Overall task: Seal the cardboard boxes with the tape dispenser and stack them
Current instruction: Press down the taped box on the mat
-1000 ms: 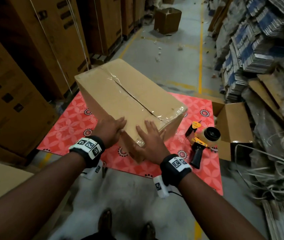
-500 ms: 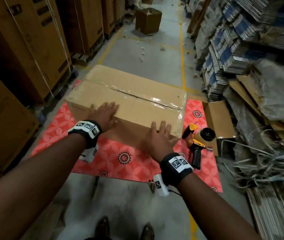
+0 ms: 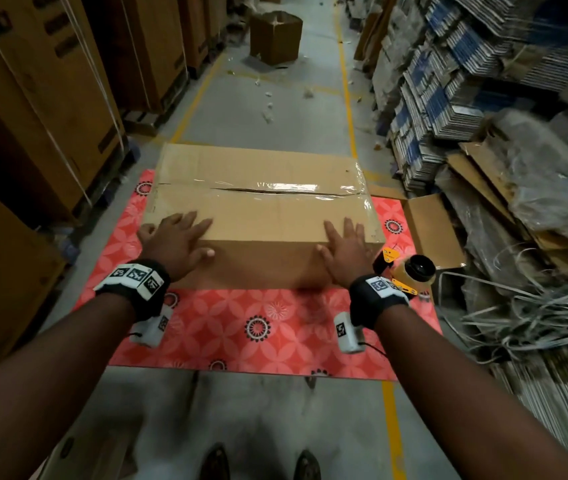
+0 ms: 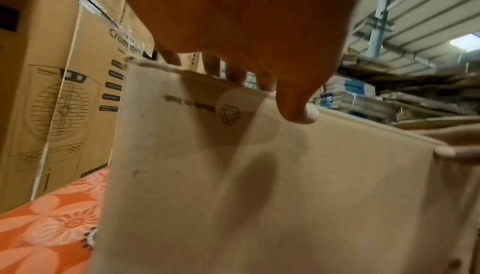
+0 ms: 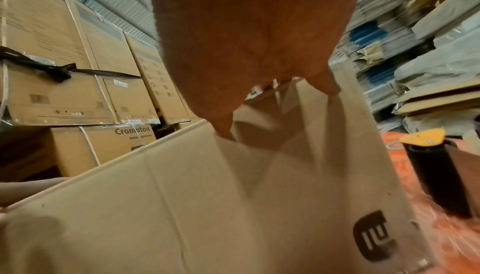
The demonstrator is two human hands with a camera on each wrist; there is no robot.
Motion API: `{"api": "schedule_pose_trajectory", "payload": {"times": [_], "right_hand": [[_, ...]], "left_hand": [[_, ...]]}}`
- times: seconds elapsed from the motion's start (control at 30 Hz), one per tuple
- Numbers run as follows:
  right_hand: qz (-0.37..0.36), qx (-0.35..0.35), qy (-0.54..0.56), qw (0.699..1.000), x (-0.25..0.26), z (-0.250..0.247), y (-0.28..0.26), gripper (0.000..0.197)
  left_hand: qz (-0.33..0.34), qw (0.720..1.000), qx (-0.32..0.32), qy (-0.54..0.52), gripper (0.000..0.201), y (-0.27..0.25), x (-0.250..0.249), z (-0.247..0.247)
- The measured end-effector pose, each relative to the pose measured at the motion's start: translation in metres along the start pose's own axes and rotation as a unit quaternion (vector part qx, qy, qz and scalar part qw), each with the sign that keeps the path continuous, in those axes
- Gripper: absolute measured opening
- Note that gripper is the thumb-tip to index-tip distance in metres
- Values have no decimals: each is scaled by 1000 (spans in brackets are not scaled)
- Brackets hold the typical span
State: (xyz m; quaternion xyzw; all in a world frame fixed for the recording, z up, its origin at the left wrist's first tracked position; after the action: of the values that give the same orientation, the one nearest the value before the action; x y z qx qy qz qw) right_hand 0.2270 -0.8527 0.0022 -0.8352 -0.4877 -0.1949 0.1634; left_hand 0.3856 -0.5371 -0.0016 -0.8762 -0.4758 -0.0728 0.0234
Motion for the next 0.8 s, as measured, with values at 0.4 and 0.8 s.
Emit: {"api": "schedule_pose_trajectory", "payload": {"times": [0.4, 0.8], "right_hand": [[-56, 44, 40, 997, 35, 25, 16, 51], [-100, 86, 87, 987, 81, 14, 34, 35]], "left_hand": [[-55, 993, 36, -102, 72, -34, 3, -4], [69, 910, -69, -403, 43, -111, -118, -45]]}}
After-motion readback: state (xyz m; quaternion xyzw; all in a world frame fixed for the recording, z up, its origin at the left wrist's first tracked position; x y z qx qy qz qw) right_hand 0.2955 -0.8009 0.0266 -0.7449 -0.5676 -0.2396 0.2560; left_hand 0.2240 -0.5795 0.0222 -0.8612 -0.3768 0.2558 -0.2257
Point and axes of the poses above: each hand's wrist, its own y-axis towards the middle knuckle, its own z-axis out of the palm, x = y × z, the point moved 9 cm from there along y, towards the middle knuckle, and after that the axes turned 15 degrees about y, right-handed, at the moved point
